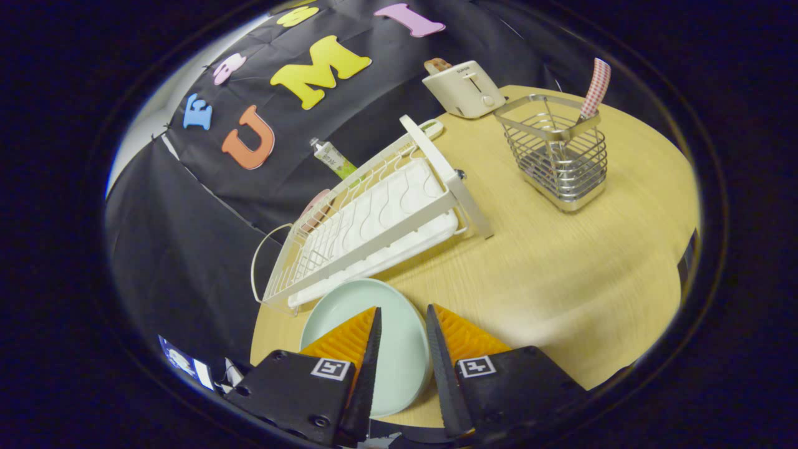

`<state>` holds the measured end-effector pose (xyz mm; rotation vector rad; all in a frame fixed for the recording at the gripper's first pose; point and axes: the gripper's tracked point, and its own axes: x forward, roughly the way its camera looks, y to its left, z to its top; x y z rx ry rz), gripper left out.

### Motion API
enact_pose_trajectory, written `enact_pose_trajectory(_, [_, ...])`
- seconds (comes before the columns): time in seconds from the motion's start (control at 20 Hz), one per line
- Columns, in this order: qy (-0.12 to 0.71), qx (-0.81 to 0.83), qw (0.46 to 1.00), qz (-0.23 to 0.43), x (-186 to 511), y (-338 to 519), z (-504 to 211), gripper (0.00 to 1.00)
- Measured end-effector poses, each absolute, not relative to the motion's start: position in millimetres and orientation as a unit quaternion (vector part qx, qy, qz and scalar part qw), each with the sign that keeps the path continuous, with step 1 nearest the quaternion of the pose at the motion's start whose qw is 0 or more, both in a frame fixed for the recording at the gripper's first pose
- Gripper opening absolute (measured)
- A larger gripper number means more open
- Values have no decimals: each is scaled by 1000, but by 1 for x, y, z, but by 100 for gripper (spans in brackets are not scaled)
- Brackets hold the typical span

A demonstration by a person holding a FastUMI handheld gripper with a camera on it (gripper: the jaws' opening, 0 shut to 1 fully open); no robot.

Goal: Take the plate from the dish rack, then take the spoon from the basket and place it into the plate.

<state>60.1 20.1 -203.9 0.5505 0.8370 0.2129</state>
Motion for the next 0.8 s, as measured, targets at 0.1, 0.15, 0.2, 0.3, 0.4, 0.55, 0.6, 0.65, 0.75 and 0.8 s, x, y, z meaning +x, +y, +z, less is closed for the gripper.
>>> enact_pose_trajectory(0.1, [371,240,892,97,59,9,-191,52])
enact_pose_trajectory(0.15, [353,224,903,93,57,0,-183,53])
enact_pose_trajectory(0.2, [334,209,915,88,57,-9,-174,59])
enact_pose_trajectory(0.3, [291,174,938,75,54,-28,-154,64])
enact_pose_trajectory(0.4, [247,140,957,61,50,-50,-134,69])
enact_pose_trajectory(0.55, [194,93,976,38,41,-89,-114,69])
enact_pose_trajectory(0.6, [180,80,980,27,38,-104,-109,70])
enact_pose_trajectory(0.65, [167,66,984,14,37,-121,-107,70])
enact_pose_trajectory(0.75, [146,31,988,-26,34,-156,-103,70])
enact_pose_trajectory(0.8, [137,13,990,-45,34,-172,-102,87])
